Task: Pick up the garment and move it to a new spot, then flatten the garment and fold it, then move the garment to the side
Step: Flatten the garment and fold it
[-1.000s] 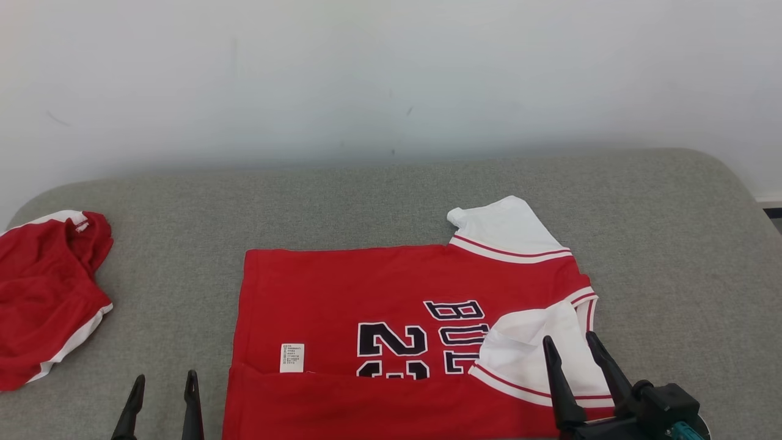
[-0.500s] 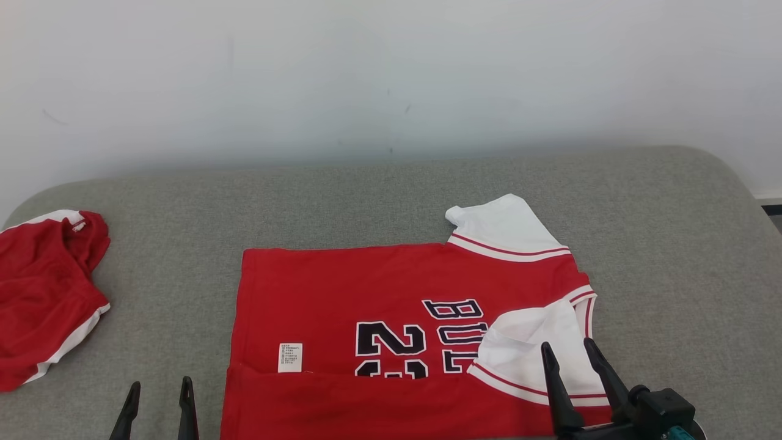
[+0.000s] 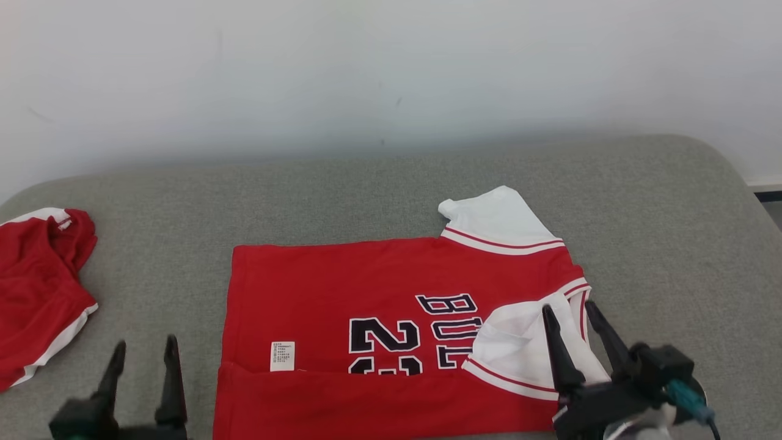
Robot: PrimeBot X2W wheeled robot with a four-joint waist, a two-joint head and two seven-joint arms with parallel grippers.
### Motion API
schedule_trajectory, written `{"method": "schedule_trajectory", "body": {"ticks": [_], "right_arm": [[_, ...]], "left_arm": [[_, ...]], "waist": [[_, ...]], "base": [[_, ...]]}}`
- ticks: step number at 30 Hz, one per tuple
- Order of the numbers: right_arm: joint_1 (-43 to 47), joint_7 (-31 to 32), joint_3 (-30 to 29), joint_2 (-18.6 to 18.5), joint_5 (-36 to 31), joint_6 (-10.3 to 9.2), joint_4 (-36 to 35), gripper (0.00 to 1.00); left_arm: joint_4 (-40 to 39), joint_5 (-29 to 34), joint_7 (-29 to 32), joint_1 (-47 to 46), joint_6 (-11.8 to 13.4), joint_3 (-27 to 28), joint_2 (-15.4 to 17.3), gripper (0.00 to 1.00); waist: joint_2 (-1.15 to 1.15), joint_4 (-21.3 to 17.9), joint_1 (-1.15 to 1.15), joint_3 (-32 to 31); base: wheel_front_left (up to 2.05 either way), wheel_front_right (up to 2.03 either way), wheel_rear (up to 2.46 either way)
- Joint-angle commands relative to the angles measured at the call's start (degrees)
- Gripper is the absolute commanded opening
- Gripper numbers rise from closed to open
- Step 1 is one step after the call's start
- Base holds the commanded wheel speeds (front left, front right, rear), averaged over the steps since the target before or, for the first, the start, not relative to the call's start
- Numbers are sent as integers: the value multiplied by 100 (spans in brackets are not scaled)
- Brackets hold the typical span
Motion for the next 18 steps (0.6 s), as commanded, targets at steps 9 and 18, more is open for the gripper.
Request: {"method": "schedule_trajectory", "body": {"ticks": [9,18], "right_arm": [[-2102,120,300,-386,325,-13,1011,100],[-3930,407,696,-653,474,-13,2107,100]], "left_arm": [[563,-967,713,-1972,-215,-212,522,100],[1030,-1947,1629,-3590,-208,-843,1121,100]], "waist": [[0,-178,0,983],[0,-317,0,1853]], "base": [[0,0,0],[0,0,0]]}}
